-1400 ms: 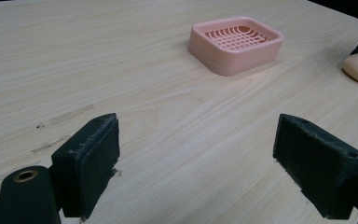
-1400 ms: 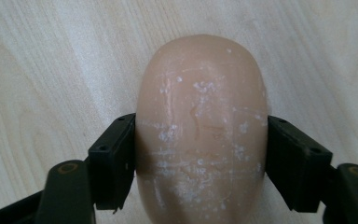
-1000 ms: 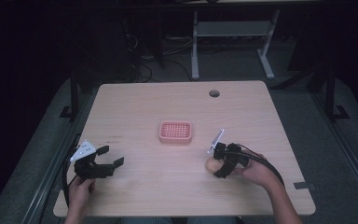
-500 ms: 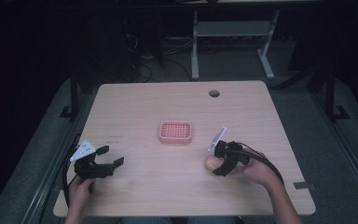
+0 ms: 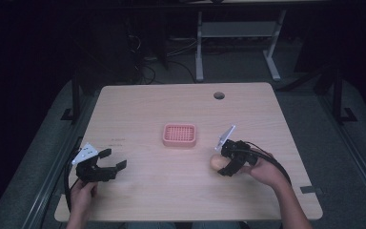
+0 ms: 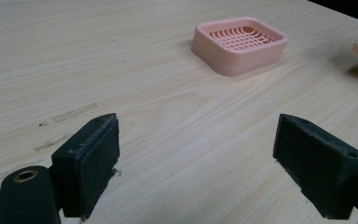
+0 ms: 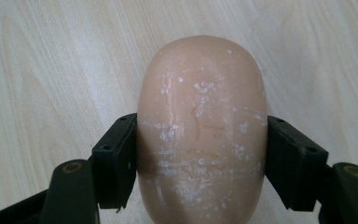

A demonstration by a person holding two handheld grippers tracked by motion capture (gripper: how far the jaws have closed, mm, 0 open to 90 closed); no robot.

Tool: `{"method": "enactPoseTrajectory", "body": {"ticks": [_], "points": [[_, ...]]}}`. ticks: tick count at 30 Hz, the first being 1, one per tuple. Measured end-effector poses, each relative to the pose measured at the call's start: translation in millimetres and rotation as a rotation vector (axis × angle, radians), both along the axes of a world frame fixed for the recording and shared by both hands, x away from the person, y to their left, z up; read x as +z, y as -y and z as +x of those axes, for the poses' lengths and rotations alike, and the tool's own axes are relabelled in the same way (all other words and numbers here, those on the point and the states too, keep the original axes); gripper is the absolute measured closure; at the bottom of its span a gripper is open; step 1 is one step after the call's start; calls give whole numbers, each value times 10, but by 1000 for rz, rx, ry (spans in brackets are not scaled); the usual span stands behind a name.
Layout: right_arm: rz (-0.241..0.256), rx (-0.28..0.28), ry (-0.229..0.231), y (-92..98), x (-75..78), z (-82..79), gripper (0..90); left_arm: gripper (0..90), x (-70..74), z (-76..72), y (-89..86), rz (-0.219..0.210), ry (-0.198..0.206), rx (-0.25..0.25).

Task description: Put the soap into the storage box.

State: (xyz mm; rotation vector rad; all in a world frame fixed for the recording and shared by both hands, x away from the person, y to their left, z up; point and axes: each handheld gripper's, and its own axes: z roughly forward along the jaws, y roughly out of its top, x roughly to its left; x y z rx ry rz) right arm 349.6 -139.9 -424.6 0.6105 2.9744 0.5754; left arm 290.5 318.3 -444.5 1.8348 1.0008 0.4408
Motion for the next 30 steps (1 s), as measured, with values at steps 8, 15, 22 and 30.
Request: {"method": "enactPoseTrajectory", "body": {"ticks": [8, 15, 22, 30], "points": [[25, 2, 3, -21, 64, 49, 319, 143, 1, -5, -1, -3, 1, -2], [24, 4, 3, -23, 91, 65, 319, 143, 4, -5, 3, -1, 2, -3], [34, 3, 9, -37, 149, 109, 319, 143, 5, -8, 1, -2, 5, -3], [48, 2, -1, -52, 158, 170, 320, 143, 4, -11, 0, -6, 5, -1]]}}
